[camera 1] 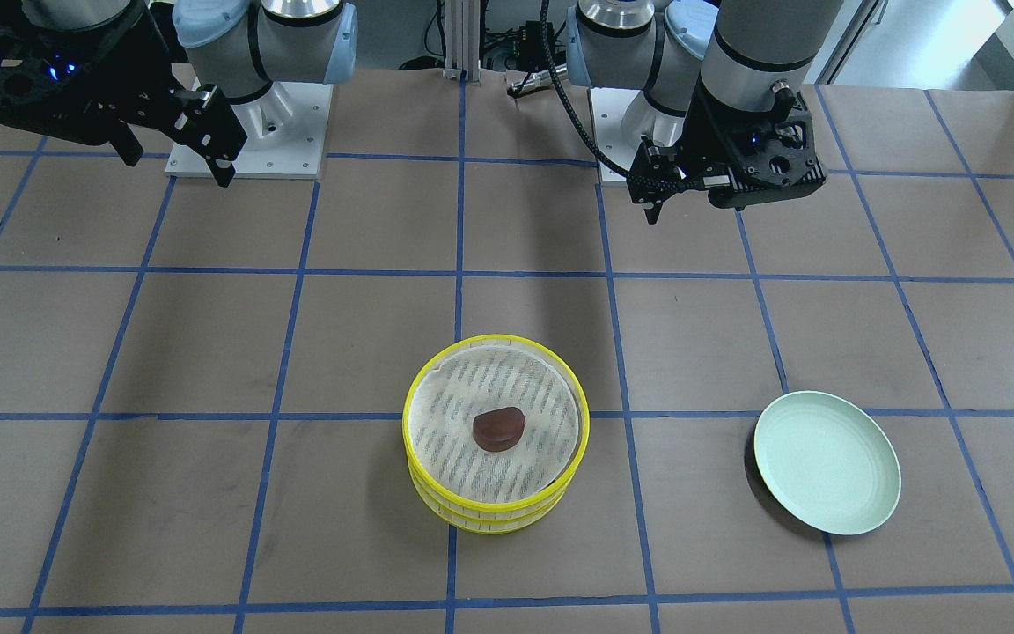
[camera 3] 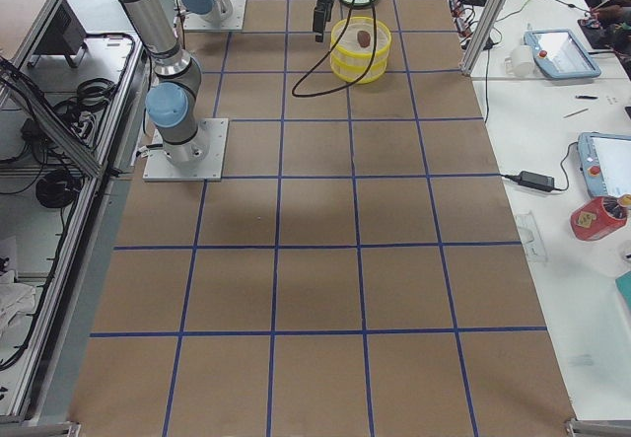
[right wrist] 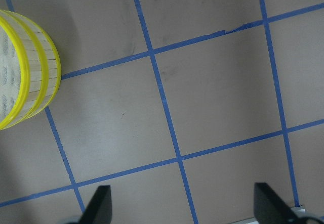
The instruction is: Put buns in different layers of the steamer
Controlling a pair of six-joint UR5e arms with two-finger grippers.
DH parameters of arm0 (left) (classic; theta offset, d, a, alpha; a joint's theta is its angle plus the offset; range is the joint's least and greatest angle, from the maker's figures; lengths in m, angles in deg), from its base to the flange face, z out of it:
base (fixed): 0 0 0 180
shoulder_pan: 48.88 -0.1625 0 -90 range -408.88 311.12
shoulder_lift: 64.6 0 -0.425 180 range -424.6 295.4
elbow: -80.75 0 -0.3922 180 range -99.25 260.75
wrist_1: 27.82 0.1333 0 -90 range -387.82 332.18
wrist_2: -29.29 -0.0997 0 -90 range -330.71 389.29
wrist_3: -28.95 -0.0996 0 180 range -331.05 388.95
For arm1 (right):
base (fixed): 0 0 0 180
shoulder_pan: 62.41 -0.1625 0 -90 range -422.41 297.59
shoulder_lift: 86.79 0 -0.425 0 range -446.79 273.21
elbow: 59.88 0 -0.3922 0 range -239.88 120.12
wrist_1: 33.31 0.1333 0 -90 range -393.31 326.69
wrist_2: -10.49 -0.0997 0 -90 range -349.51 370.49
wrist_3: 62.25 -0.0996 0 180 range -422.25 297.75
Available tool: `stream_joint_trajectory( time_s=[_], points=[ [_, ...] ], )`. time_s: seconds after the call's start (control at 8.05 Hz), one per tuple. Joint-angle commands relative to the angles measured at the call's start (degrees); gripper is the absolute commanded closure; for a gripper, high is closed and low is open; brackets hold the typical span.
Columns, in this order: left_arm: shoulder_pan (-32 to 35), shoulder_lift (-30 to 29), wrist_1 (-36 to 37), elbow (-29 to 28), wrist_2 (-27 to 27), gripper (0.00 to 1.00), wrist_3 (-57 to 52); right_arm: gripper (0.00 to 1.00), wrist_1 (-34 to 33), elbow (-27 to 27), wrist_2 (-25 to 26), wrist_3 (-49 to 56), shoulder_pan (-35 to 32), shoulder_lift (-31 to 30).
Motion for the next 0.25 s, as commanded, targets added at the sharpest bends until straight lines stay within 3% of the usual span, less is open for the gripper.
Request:
stream_joint_trajectory(
  time_s=[0.0, 0.12],
  points=[
    [0.07, 0.00, 0.18, 0.32, -0.31, 0.00, 0.26, 0.00, -0.04, -0.01, 0.19, 0.00, 0.00, 0.03],
    [0.08, 0.00, 0.36, 0.32, -0.31, 0.00, 0.26, 0.00, -0.13, -0.01, 0.19, 0.00, 0.00, 0.03]
  ],
)
